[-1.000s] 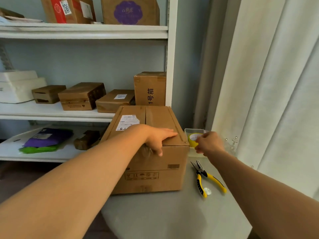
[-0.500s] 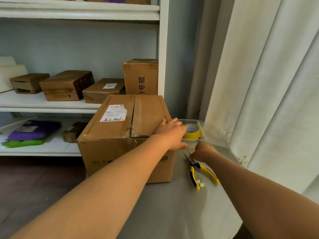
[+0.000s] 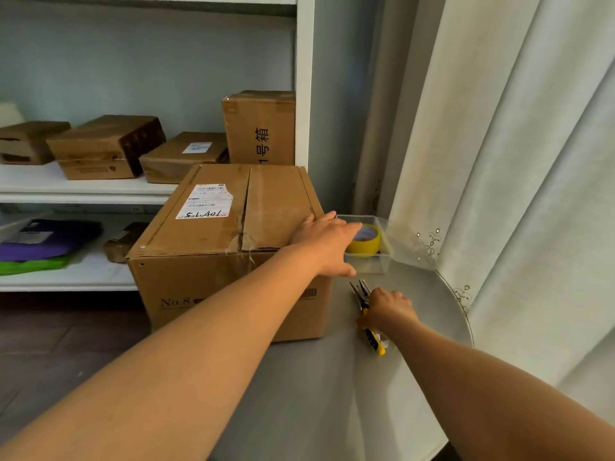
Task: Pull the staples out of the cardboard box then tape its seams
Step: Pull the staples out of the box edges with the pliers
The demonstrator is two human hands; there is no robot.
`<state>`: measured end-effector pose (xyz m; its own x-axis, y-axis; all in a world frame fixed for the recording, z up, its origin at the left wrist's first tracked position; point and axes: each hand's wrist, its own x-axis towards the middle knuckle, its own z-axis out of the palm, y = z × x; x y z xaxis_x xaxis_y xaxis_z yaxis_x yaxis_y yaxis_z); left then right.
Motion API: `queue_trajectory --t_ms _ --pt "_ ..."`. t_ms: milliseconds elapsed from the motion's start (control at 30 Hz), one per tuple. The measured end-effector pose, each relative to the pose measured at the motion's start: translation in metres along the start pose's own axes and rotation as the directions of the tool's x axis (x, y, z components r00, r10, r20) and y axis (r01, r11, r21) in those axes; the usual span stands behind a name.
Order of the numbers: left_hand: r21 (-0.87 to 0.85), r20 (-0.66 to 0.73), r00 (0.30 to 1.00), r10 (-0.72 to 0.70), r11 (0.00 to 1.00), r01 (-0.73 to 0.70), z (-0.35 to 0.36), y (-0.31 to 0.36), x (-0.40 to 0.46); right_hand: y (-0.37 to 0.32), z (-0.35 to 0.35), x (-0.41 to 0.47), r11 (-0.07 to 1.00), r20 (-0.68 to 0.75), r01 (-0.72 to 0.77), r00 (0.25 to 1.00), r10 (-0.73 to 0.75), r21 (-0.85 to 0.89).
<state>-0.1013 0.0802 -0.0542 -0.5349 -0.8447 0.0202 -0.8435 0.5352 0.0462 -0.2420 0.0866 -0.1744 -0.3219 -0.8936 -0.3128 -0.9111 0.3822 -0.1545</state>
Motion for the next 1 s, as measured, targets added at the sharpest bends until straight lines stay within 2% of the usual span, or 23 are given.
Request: queue_trajectory --t_ms 167,333,400,500,667,900,1000 --pt "0.087 0.099 0.995 0.03 0.995 -0.039 -0.002 -0.001 0.0 0.001 -0.021 -0.001 0.996 -0.058 0.023 0.998 -0.018 0.089" --pt "0.021 0.11 0.992 0.065 0.997 -0.068 -0.007 -0.005 -0.003 -0.012 -0.059 -0.01 0.914 -0.146 0.047 0.989 0.013 0.404" --pt "-0.009 0.128 0.989 0.068 0.998 -0.068 -0.012 -0.01 -0.008 -0.016 -0.07 -0.016 0.901 -0.199 0.091 0.98 -0.005 0.425" --pt "-0.012 0.178 0.984 0.021 1.0 -0.02 -0.024 -0.02 -0.018 -0.021 -0.086 -0.027 0.918 -0.271 0.22 0.954 -0.132 0.329" --pt "-0.16 0.193 0.981 -0.022 0.986 0.053 -0.044 -0.049 -0.035 -0.028 -0.109 -0.042 0.901 -0.361 0.414 0.866 -0.347 0.128" --pt "-0.305 0.063 0.995 -0.079 0.948 0.094 -0.028 -0.056 -0.046 -0.035 -0.12 -0.082 0.803 -0.3 0.552 0.744 -0.596 -0.225" --pt "-0.323 0.038 0.996 -0.076 0.943 0.084 -0.022 -0.054 -0.043 -0.031 -0.121 -0.087 0.76 -0.266 0.566 0.716 -0.645 -0.319"
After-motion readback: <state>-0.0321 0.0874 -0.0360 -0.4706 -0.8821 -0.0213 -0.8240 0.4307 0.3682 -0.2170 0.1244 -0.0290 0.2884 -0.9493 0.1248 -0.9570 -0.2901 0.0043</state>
